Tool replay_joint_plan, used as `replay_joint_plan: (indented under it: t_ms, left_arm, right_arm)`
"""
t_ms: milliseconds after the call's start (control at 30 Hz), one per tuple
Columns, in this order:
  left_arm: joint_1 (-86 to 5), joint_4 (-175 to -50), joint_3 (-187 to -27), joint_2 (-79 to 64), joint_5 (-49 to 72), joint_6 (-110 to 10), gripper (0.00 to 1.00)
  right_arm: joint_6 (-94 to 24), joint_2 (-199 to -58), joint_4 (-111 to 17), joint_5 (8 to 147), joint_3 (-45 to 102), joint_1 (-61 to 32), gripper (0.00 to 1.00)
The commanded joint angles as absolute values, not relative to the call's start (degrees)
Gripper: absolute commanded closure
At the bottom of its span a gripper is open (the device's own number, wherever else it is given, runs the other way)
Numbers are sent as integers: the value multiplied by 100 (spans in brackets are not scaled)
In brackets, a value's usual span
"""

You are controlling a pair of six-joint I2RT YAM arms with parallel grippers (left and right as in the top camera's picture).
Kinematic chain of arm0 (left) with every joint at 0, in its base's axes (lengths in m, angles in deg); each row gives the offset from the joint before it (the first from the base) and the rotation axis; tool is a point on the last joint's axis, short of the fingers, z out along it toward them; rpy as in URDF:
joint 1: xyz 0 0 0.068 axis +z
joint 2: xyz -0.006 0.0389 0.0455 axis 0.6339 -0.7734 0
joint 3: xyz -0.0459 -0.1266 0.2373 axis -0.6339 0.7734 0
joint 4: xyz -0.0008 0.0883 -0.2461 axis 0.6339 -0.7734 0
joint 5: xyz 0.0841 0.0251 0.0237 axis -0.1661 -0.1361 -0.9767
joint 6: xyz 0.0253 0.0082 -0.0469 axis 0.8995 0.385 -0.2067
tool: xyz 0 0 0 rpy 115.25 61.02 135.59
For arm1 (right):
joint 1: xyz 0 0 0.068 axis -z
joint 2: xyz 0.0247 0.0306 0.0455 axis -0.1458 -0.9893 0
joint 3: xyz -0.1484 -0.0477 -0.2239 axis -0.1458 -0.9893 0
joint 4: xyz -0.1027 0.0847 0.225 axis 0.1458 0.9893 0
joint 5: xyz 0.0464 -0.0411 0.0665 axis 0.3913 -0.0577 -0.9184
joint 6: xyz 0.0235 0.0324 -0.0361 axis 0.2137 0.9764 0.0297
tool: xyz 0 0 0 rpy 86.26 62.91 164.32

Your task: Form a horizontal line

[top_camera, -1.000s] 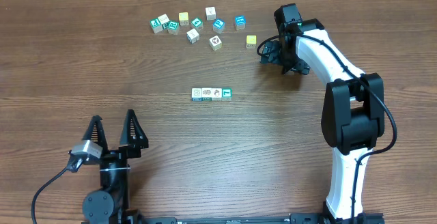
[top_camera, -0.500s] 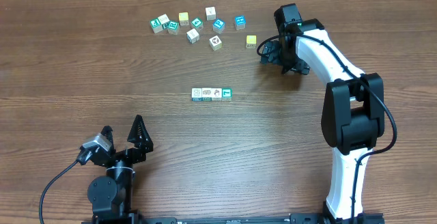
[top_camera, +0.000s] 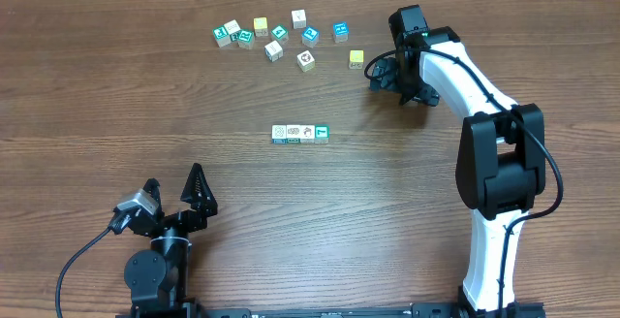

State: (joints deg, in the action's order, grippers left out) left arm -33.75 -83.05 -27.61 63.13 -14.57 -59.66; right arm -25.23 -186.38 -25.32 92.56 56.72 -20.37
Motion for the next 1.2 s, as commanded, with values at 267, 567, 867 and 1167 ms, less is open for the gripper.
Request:
replay_joint_plan:
  t_ms: [267,567,867,1167]
  left_arm:
    - [-3378,-8314,-2742,6351,-1708,-5658,0]
    - [-3378,-8319,-2742,6289,-1621,-2875,0]
    - [-3378,-8319,-2742,6289,-1619,-2827,0]
    - [-3375,-8316,-2742,6289,-1625,-2830,0]
  right_arm:
    - [-2521,-18606,-2556,9320,5648,-2024,0]
    - [-2521,-18606,-2556,9318,5648,-2024,0]
    - [-2521,-18606,-2556,9320,5648,-2024,0]
    - [-2521,-18606,-2556,9318,5648,-2024,0]
